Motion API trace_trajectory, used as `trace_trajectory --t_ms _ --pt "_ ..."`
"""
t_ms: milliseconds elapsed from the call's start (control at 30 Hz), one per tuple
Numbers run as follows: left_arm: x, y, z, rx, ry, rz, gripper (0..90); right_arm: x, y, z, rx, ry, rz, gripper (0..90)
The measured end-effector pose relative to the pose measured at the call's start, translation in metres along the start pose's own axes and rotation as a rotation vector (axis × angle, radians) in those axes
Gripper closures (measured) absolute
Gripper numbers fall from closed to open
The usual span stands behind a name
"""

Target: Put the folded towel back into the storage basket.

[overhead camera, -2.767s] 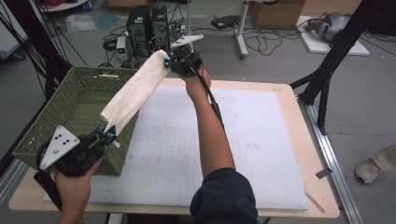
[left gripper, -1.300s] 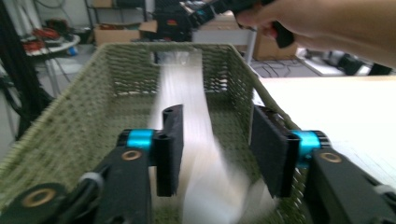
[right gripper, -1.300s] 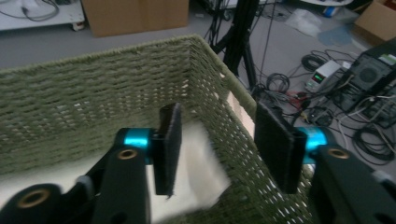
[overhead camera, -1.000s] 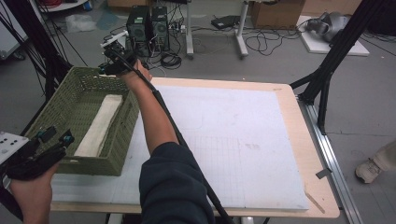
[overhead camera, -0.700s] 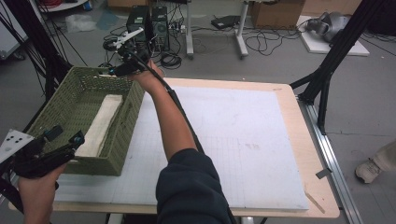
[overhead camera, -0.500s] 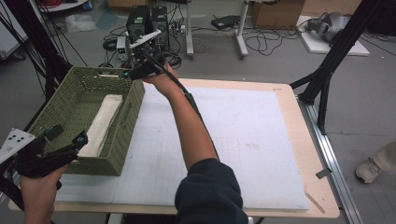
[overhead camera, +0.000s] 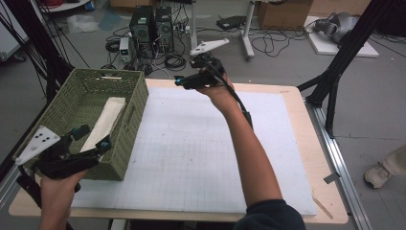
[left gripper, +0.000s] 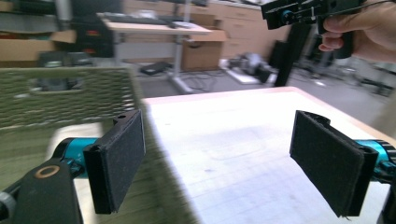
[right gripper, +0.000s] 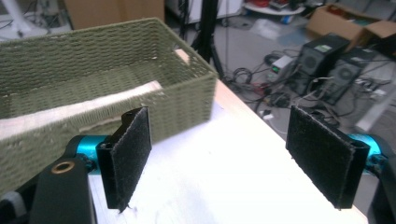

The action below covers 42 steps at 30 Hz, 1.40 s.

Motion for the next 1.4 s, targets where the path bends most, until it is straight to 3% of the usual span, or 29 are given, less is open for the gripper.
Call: trace_trajectory --t_ms 133,233,300,500,600,667,800,933,1067,1167,1233,1400 --pt "-0.018 -0.001 -0.016 0.0 0.091 -0.011 18.4 -0.009 0.02 0.041 -0.016 0.058 -0.011 20.4" --pt "-0.032 0.002 -0.03 0.002 0.17 -0.012 18.4 -0.016 0.043 0.071 -0.02 0.098 -0.03 20.3" --pt "-0.039 0.006 -0.041 0.006 0.202 -0.018 18.7 -0.018 0.061 0.093 -0.02 0.12 -0.048 20.3" --pt "-0.063 0.019 -0.073 0.038 0.298 -0.062 19.3 -0.017 0.13 0.148 0.022 0.213 -0.062 20.2" --pt "-0.076 0.026 -0.088 0.025 0.339 -0.098 19.4 -0.012 0.166 0.171 0.004 0.265 -0.085 20.1" --pt "-0.083 0.033 -0.097 0.049 0.363 -0.111 20.1 -0.005 0.19 0.184 -0.007 0.3 -0.116 18.8" --pt "-0.091 0.049 -0.112 0.083 0.398 -0.106 21.2 0.013 0.231 0.2 0.013 0.371 -0.13 18.1" --pt "-0.094 0.063 -0.122 0.1 0.418 -0.088 18.1 0.03 0.257 0.21 -0.006 0.388 -0.173 16.5" --pt "-0.098 0.077 -0.128 0.11 0.412 -0.1 17.8 0.043 0.279 0.216 -0.018 0.402 -0.205 16.5" --pt "-0.099 0.082 -0.13 0.111 0.411 -0.104 17.8 0.044 0.285 0.216 0.003 0.396 -0.208 16.5" --pt "-0.1 0.084 -0.13 0.114 0.406 -0.112 17.8 0.043 0.284 0.217 -0.015 0.419 -0.214 16.4" --pt "-0.098 0.085 -0.129 0.117 0.393 -0.116 17.8 0.041 0.287 0.215 -0.01 0.414 -0.211 16.4"
Point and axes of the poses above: each handheld gripper's, and its own axes: z roughly backward along the jaws, y roughly out of its underside, x roughly to its left, the point moved 3 cm from there along -z, roughly forward along the jaws, and after that the axes turned 1 degree about -x, right-handed, at the moved point
